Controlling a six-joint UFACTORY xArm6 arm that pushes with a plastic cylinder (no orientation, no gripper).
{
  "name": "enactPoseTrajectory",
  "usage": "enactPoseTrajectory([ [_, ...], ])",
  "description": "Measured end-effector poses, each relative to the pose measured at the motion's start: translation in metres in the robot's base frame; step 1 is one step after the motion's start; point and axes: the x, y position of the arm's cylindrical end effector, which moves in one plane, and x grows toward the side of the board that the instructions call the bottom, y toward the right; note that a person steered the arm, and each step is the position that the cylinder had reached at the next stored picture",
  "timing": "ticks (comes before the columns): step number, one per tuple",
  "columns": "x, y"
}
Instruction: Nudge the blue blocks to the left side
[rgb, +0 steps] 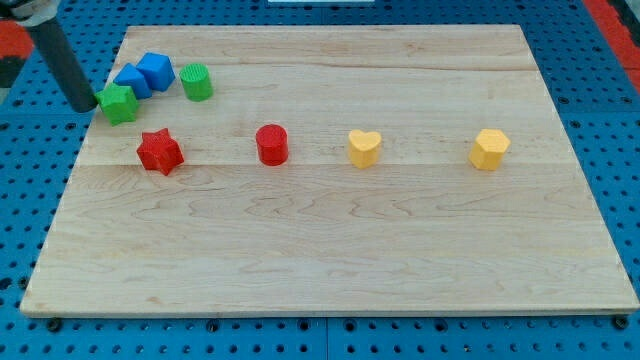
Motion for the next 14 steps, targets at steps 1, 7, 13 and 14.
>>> enactPoseTrajectory([
  [1, -0.006, 0.013],
  [7, -0.036, 0.027],
  [13, -0.124, 0.129],
  [14, -0.124, 0.128],
])
